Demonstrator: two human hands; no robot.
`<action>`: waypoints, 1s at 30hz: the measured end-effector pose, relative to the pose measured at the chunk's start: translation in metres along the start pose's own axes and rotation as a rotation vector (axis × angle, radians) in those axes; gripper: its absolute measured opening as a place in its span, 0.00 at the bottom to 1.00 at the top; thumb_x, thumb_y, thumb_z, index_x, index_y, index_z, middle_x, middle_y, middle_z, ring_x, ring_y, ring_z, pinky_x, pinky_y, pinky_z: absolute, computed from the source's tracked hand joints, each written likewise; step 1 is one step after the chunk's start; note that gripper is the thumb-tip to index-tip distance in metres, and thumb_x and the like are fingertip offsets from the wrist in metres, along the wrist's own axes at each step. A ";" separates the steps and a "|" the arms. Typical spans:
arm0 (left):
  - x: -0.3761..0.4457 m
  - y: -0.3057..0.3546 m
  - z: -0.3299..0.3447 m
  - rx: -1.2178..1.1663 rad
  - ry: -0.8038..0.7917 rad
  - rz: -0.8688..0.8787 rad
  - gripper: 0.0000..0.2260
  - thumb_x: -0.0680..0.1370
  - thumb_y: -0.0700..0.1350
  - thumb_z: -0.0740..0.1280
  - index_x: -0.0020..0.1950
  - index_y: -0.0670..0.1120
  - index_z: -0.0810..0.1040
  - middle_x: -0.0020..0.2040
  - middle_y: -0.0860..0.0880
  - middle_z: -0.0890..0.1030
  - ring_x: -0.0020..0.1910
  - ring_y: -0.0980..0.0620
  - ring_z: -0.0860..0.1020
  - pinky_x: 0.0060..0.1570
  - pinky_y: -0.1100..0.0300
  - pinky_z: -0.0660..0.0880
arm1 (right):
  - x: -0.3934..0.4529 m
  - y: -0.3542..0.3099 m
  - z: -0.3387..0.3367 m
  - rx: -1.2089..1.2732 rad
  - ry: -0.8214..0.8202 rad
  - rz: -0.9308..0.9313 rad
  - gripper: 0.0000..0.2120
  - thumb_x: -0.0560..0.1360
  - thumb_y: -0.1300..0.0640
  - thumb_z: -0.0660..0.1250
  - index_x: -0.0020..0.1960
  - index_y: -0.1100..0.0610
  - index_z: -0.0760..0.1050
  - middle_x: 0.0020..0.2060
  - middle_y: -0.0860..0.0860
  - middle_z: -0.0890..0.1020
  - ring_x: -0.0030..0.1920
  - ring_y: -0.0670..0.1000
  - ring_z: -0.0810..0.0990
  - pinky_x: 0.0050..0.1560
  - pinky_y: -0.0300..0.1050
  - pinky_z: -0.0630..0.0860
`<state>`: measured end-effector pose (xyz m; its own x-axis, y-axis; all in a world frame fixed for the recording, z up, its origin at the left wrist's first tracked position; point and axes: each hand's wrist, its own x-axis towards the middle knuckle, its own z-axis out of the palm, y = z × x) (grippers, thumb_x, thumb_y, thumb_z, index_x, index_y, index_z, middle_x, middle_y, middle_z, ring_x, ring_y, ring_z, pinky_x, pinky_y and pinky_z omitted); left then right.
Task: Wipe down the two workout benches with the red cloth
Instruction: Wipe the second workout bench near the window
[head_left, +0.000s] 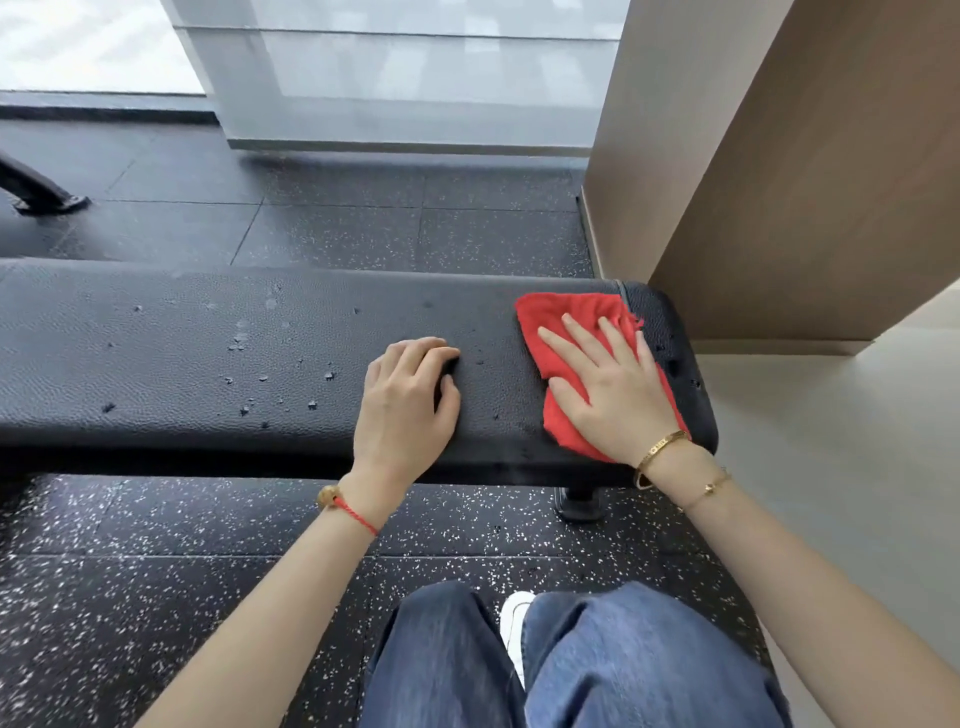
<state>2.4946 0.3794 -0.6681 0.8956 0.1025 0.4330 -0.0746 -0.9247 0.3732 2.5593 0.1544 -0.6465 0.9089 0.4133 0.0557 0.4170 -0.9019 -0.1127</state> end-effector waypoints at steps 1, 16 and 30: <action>0.000 0.001 0.000 0.002 0.001 -0.007 0.11 0.77 0.42 0.64 0.59 0.45 0.79 0.60 0.50 0.79 0.61 0.46 0.74 0.62 0.52 0.69 | 0.009 0.004 -0.001 0.004 0.000 0.035 0.26 0.78 0.42 0.53 0.76 0.38 0.56 0.78 0.43 0.56 0.78 0.55 0.52 0.76 0.61 0.42; -0.003 -0.003 0.000 0.000 -0.016 0.007 0.13 0.78 0.43 0.64 0.61 0.46 0.78 0.62 0.50 0.79 0.62 0.47 0.74 0.63 0.52 0.70 | -0.026 0.019 -0.003 0.014 0.049 0.199 0.26 0.79 0.46 0.54 0.77 0.42 0.58 0.78 0.46 0.58 0.78 0.56 0.54 0.77 0.58 0.43; -0.004 -0.006 0.003 0.000 0.004 0.020 0.12 0.78 0.43 0.64 0.61 0.46 0.79 0.61 0.50 0.79 0.62 0.47 0.74 0.62 0.52 0.69 | -0.037 0.042 -0.002 0.090 0.019 0.295 0.28 0.76 0.42 0.51 0.76 0.39 0.56 0.78 0.45 0.55 0.78 0.55 0.51 0.76 0.56 0.41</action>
<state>2.4929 0.3837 -0.6747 0.8922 0.0855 0.4434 -0.0925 -0.9265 0.3648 2.5430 0.1010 -0.6518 0.9909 0.1318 0.0263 0.1344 -0.9674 -0.2145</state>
